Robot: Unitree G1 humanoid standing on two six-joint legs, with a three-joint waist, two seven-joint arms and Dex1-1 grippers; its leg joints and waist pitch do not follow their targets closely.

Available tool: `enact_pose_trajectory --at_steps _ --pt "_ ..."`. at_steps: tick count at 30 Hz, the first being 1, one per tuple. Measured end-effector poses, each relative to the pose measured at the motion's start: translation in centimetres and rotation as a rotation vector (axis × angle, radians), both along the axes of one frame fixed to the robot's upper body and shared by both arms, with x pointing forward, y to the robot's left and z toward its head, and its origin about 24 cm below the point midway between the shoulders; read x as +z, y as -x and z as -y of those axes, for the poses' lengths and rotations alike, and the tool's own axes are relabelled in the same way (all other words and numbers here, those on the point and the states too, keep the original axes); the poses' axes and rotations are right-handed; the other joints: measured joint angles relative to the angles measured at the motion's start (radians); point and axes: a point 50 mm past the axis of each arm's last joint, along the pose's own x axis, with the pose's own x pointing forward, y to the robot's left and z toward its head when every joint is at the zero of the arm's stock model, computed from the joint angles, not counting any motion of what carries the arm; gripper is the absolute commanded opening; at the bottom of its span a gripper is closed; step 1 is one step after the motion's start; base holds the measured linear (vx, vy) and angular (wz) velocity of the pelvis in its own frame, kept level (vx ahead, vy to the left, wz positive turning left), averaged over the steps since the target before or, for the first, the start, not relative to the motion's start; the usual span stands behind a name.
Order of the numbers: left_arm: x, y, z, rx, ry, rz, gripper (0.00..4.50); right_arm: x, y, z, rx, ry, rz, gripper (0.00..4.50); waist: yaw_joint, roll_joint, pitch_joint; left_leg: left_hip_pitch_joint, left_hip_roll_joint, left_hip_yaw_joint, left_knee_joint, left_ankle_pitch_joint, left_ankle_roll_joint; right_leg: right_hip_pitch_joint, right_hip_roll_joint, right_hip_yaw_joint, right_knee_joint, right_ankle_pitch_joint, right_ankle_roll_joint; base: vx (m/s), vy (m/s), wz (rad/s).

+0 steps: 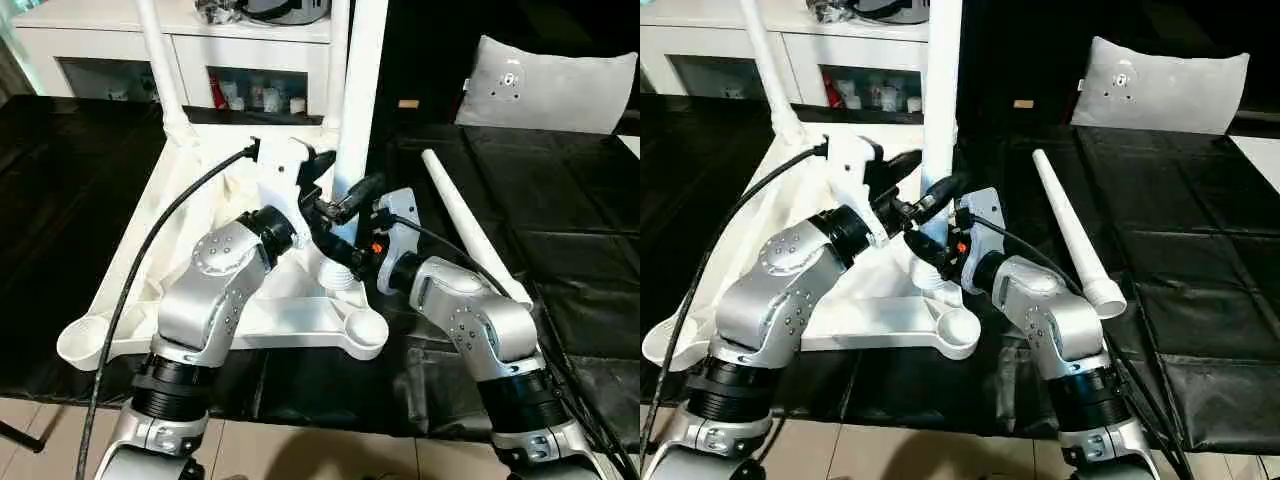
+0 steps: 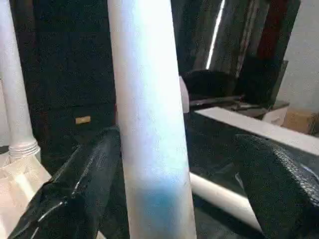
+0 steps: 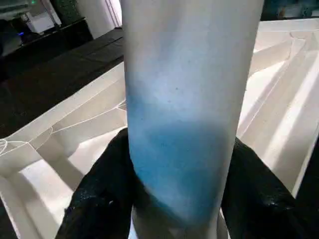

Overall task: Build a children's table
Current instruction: Insert table leg to table base

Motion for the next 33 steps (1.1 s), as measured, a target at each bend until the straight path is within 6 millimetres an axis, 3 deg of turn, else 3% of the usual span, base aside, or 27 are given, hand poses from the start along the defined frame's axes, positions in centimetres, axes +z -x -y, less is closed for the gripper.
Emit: enact_pose_trajectory --at_steps 4,12,16,19,23,29,33 --pt "1.1 0.5 0.0 -0.063 0.121 0.001 4.48 0.0 0.0 0.1 0.001 -0.001 0.003 1.9 0.001 0.0 0.0 0.0 0.0 0.0 0.0 0.0 0.0 0.0 0.0 0.0 0.0 0.0 0.0 0.0 0.0 0.0" --pt "2.7 2.0 0.4 -0.254 0.311 -0.006 4.5 0.1 0.0 0.3 0.009 -0.003 0.004 1.9 0.0 0.0 0.0 0.0 0.0 0.0 0.003 -0.003 -0.005 0.0 0.0 0.0 0.004 0.0 0.0 0.0 0.0 0.0" --pt "3.2 2.0 -0.2 -0.259 0.379 -0.007 4.5 0.1 0.0 0.7 0.009 -0.017 0.003 1.9 0.0 0.0 0.0 0.001 0.0 0.0 0.005 -0.003 -0.005 0.0 0.0 0.001 0.006 -0.001 0.001 0.0 0.0 0.0" --pt "3.5 1.5 -1.4 -0.196 0.387 0.002 4.5 0.3 -0.1 1.5 0.009 -0.048 -0.003 1.9 -0.001 0.0 0.0 0.001 0.0 0.0 0.005 -0.002 -0.006 0.0 0.0 0.001 0.006 -0.001 0.002 0.0 0.0 0.0" --pt "4.2 -0.6 -3.9 0.014 0.358 0.023 4.5 0.9 0.4 2.7 0.045 -0.114 -0.005 1.9 0.0 0.003 -0.001 0.001 0.0 -0.001 0.006 -0.002 -0.006 0.0 0.0 0.001 0.006 -0.001 0.005 0.0 0.0 0.0" --pt "3.5 -3.0 -7.2 0.283 0.221 -0.006 4.5 1.6 0.6 4.2 0.086 -0.175 -0.027 1.9 0.003 0.004 -0.001 0.0 0.0 -0.002 0.006 -0.002 -0.005 0.0 0.0 0.0 0.006 0.001 0.001 0.0 0.0 0.0" --pt "3.2 -3.8 -6.9 0.304 0.113 -0.027 4.5 1.9 1.2 4.1 0.16 -0.221 -0.065 1.9 0.008 0.004 -0.001 0.0 0.0 -0.002 0.006 -0.002 -0.005 0.0 0.0 0.0 0.006 0.001 0.001 0.0 0.0 0.0"
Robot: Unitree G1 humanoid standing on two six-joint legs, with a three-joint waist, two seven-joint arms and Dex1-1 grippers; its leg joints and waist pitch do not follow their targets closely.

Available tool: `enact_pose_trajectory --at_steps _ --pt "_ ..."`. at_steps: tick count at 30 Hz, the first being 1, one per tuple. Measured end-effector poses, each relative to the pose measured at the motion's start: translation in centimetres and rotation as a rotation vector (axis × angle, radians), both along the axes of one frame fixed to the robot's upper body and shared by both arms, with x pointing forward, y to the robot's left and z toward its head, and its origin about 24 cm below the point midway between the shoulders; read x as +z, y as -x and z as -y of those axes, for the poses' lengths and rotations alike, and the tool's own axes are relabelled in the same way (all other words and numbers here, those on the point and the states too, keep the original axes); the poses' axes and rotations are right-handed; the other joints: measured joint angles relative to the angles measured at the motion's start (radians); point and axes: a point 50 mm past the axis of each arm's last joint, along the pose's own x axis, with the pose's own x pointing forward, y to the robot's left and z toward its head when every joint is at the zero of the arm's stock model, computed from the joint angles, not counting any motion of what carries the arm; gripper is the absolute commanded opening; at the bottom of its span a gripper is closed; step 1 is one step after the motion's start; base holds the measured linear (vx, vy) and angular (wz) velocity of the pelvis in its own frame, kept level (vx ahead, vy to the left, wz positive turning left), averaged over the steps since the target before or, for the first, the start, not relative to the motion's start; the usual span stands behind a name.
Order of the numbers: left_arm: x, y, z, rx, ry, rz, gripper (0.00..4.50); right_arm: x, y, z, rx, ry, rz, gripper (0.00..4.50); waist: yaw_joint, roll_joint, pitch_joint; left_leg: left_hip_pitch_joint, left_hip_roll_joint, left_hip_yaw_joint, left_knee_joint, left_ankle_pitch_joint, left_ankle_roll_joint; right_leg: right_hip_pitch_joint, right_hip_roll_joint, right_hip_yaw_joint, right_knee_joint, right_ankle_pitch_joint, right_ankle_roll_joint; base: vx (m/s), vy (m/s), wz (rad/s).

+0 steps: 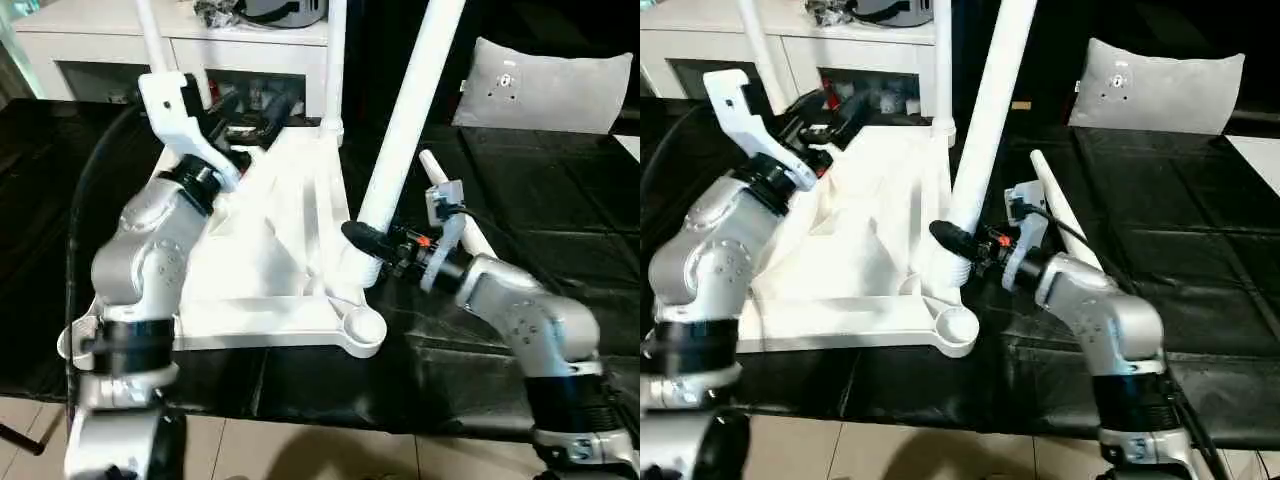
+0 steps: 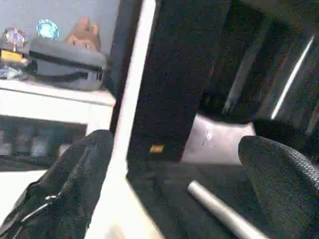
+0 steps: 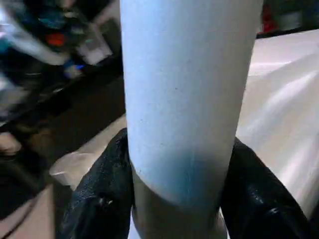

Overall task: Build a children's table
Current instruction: Insert table leg to table base

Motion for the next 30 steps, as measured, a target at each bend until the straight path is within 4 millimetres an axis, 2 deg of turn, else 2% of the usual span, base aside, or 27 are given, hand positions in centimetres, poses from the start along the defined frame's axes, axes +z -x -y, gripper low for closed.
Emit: enact_pose_trajectory --at_steps 5,10,16,30 --pt "-0.1 0.2 3.0 -0.146 -0.076 -0.002 4.5 -0.2 0.3 0.1 0.036 -0.004 -0.029 1.9 0.018 0.0 0.0 0.0 0.0 0.0 0.001 0.0 0.0 0.0 -0.001 0.0 0.0 0.0 -0.001 0.0 0.0 0.0" --pt "-0.1 1.2 5.9 -0.309 -0.11 -0.003 4.5 0.1 0.5 0.3 0.04 0.016 -0.009 1.9 0.019 0.0 0.0 0.0 0.0 0.001 0.001 0.0 0.0 0.0 -0.001 0.0 0.001 0.0 -0.001 0.0 0.0 0.0" --pt "0.0 2.6 8.3 -0.461 -0.171 0.01 4.5 -0.3 0.5 0.2 0.033 0.076 -0.008 1.9 0.016 0.0 0.0 0.001 0.0 0.001 0.0 0.0 0.0 0.0 0.0 0.0 0.001 0.0 0.0 0.0 0.0 0.0" --pt "0.3 3.2 8.2 -0.523 -0.127 0.022 4.5 -0.4 0.1 0.0 -0.044 0.12 0.035 1.9 0.016 0.0 0.0 0.0 0.0 0.001 0.0 0.0 -0.001 0.0 -0.001 0.0 0.001 0.0 0.0 0.0 0.0 0.0"
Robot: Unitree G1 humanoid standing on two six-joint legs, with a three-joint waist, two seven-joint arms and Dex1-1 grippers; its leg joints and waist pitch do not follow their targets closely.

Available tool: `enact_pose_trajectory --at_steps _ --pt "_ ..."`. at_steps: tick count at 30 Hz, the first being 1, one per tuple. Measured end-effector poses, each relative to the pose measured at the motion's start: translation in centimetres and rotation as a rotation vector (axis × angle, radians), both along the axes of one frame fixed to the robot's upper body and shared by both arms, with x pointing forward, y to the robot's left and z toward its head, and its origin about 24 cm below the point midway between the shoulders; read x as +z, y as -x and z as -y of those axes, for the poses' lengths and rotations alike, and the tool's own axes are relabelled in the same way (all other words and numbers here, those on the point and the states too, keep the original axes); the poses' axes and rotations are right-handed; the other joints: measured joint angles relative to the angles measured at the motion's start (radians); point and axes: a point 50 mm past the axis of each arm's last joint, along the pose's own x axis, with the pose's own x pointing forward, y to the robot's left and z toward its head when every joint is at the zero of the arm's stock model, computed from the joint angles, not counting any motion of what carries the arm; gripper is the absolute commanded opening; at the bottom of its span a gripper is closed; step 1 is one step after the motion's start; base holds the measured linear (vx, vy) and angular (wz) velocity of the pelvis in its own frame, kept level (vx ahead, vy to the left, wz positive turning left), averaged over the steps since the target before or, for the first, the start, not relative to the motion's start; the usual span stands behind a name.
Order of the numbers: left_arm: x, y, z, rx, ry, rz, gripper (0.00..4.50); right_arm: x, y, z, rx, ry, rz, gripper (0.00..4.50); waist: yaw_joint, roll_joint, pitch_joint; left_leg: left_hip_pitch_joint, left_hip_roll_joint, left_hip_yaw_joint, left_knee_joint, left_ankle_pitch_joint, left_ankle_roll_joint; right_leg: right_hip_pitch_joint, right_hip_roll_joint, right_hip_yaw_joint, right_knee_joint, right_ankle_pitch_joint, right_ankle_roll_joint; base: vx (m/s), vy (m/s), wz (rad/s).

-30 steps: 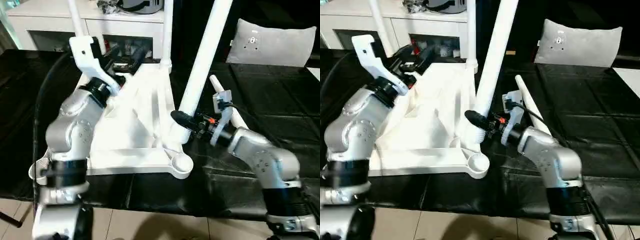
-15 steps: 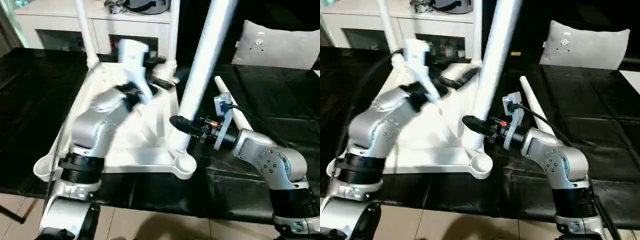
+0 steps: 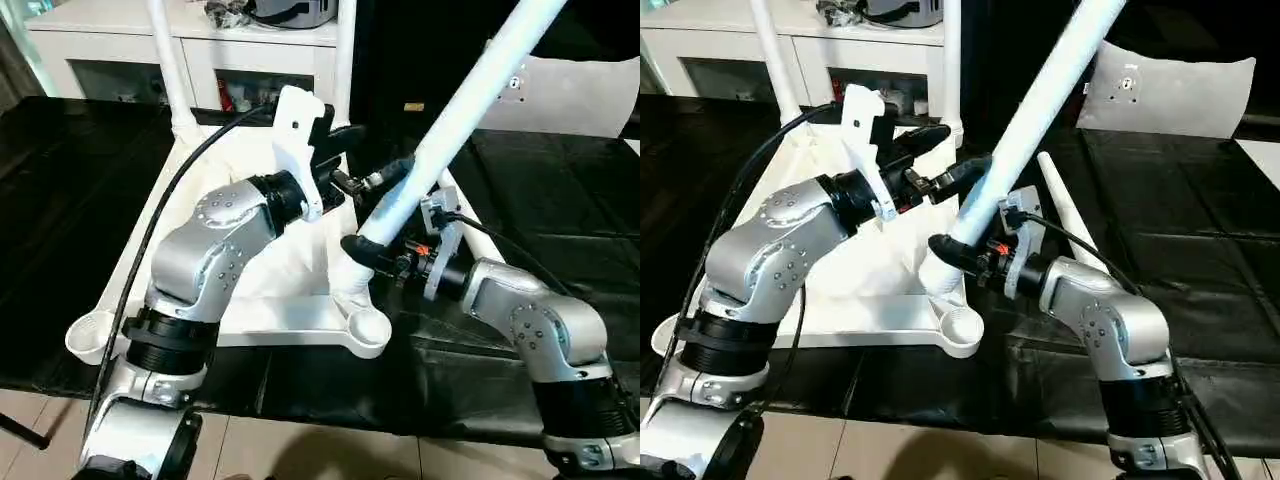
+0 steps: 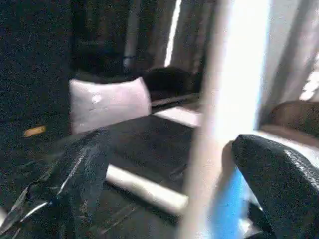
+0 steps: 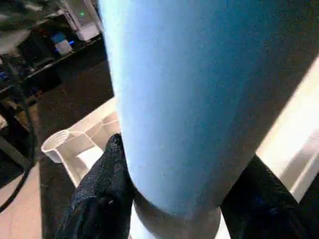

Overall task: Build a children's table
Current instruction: Insert table leg to table base

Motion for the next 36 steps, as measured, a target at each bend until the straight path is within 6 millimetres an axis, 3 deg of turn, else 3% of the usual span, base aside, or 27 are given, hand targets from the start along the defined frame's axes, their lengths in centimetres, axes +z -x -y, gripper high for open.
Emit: enact_pose_trajectory --at_steps 7,11,16,17,20,27,36 --pt "-1.0 0.6 -3.8 -0.012 -0.064 -0.01 4.5 -1.0 0.2 1.5 -0.139 0.03 -0.014 1.9 -0.006 0.001 -0.001 0.001 0.0 0.0 -0.001 0.0 -0.001 0.0 0.0 0.0 0.0 -0.001 0.001 0.0 0.0 0.0" --pt "-3.2 2.3 -5.7 -0.154 -0.265 -0.053 4.5 -0.4 1.1 1.8 -0.195 0.058 0.037 1.9 -0.007 0.002 -0.001 0.004 0.0 0.0 -0.003 0.0 -0.001 0.0 0.0 0.001 0.0 -0.004 0.006 0.0 0.0 0.0" --pt "-5.7 4.1 -5.7 -0.367 -0.429 -0.11 4.5 0.0 1.4 2.2 -0.32 0.122 0.092 1.9 -0.001 0.009 0.0 0.011 -0.001 0.001 -0.004 0.001 -0.002 0.001 0.0 0.003 0.0 -0.004 0.006 0.0 0.0 0.0" --pt "-6.1 4.3 -5.7 -0.395 -0.455 -0.119 4.23 -0.3 1.6 2.4 -0.34 0.137 0.081 1.9 0.0 0.012 0.0 0.012 -0.001 0.001 -0.004 0.001 -0.002 0.003 0.0 0.003 0.0 -0.004 0.006 0.0 0.0 0.0" --pt "-7.2 4.3 -5.8 -0.429 -0.499 -0.147 4.03 -1.2 2.1 2.7 -0.352 0.158 0.052 1.9 -0.008 0.019 0.001 0.013 -0.001 0.001 -0.004 0.001 -0.002 0.004 0.0 0.003 0.0 -0.004 0.006 0.0 0.0 0.0" --pt "-10.4 3.5 -6.3 -0.413 -0.643 -0.146 3.5 -2.3 3.5 2.4 -0.34 0.186 0.044 1.9 -0.028 0.034 -0.002 0.012 -0.001 -0.001 -0.009 0.002 -0.003 0.004 0.001 0.003 0.0 -0.005 0.008 0.0 0.0 0.0" --pt "-12.6 3.6 -7.4 -0.388 -0.737 -0.162 2.89 -2.8 4.2 2.2 -0.346 0.229 0.069 1.9 -0.027 0.039 -0.003 0.012 -0.001 0.0 -0.009 0.002 -0.003 0.004 0.0 0.004 -0.001 -0.005 0.008 0.0 0.0 0.0"
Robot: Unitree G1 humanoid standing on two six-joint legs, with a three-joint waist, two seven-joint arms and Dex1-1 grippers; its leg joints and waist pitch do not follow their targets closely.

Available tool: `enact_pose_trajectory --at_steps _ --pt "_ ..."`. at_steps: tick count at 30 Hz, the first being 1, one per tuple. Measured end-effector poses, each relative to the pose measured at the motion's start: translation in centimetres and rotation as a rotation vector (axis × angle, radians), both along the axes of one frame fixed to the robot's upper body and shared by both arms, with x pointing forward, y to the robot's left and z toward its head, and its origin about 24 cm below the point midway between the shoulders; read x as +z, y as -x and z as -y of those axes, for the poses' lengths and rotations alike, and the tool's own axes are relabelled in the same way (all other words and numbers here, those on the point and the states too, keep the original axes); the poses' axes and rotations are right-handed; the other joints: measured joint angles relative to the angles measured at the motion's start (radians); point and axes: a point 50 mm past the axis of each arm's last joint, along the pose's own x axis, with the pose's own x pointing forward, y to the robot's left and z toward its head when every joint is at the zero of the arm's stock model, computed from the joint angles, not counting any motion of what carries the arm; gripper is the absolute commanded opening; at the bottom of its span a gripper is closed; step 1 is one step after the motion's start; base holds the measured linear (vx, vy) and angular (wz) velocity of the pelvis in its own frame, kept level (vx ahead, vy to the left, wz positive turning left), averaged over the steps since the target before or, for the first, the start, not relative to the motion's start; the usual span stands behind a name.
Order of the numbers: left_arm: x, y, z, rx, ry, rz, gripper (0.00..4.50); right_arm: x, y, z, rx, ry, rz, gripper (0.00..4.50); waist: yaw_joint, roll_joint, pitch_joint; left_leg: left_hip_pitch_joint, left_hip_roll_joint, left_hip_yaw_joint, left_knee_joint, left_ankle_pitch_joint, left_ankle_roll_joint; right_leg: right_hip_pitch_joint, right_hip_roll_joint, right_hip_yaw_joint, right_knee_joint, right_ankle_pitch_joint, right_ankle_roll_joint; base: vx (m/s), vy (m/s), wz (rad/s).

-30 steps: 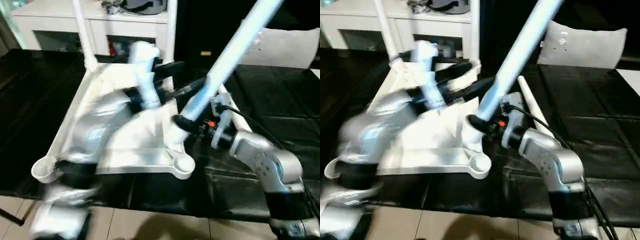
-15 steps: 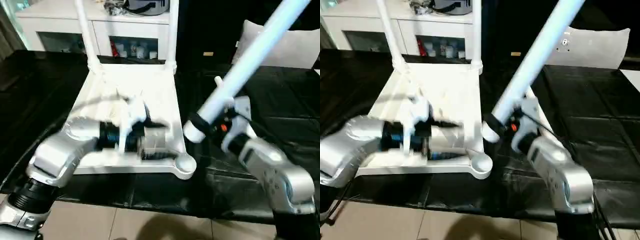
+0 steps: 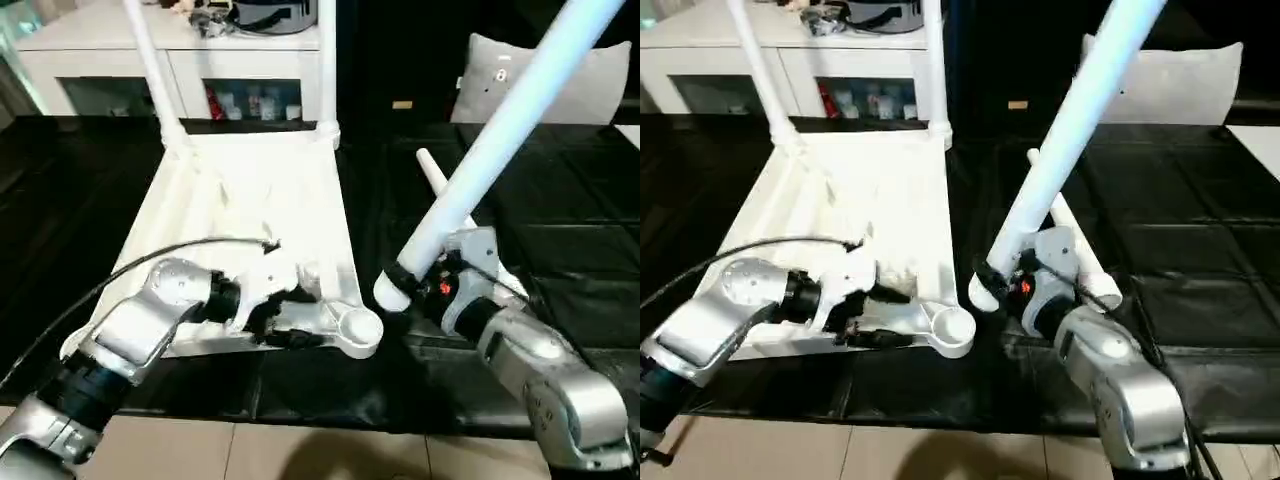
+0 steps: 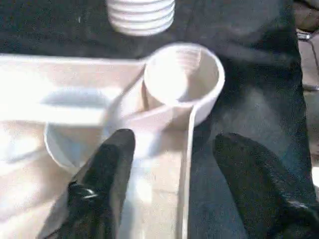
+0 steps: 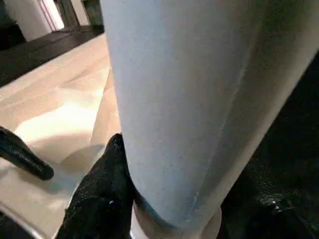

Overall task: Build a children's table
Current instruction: Insert table leg to table base

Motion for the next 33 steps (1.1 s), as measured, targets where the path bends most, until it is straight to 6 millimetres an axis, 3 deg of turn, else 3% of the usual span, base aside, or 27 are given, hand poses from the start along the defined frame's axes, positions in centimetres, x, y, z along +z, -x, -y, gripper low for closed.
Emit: enact_pose_trajectory --at_steps 5,6,19,22,23,33 --pt "-1.0 0.2 -0.4 -0.003 -0.013 0.012 2.44 0.0 0.0 0.0 0.003 -0.003 0.001 1.9 0.0 0.0 0.0 0.0 0.0 0.0 0.0 0.0 0.0 0.0 0.0 0.0 0.0 0.0 0.0 0.0 0.0 0.0" --pt "-1.2 0.2 -0.5 -0.005 -0.022 0.017 2.19 0.0 0.0 -0.1 0.005 -0.006 0.001 1.9 0.0 0.0 0.0 0.0 0.0 0.0 0.0 0.0 0.0 0.0 0.0 0.0 0.0 0.0 0.0 0.0 0.0 0.0" --pt "-2.3 0.0 -1.3 -0.038 -0.036 0.036 1.2 0.1 0.0 -0.5 0.059 -0.016 0.001 1.9 0.002 -0.001 0.0 0.0 0.0 0.0 0.0 0.0 0.0 0.0 0.0 0.001 0.0 0.0 0.0 0.0 0.0 0.0" --pt "-2.8 0.1 -1.6 -0.043 -0.033 0.014 1.14 0.1 0.0 -0.4 0.07 -0.014 0.0 1.9 0.002 -0.002 0.0 0.0 0.0 0.001 0.0 0.0 0.0 0.0 0.0 0.001 0.0 0.0 0.0 0.0 0.0 0.0" --pt "-2.8 0.0 -1.6 -0.047 -0.033 0.014 0.84 0.1 0.0 -0.4 0.074 -0.015 0.0 1.9 0.002 -0.003 0.0 0.0 0.0 0.0 0.0 0.0 0.0 0.0 0.0 0.0 0.0 0.0 0.0 0.0 0.0 0.0" --pt "-2.7 -0.8 -1.8 -0.099 -0.042 -0.008 0.13 0.4 0.0 -0.6 0.112 -0.03 0.007 1.9 0.002 -0.003 -0.001 0.0 0.0 0.0 0.0 0.0 0.0 0.0 0.0 0.001 0.0 0.0 0.0 0.0 0.0 0.0"
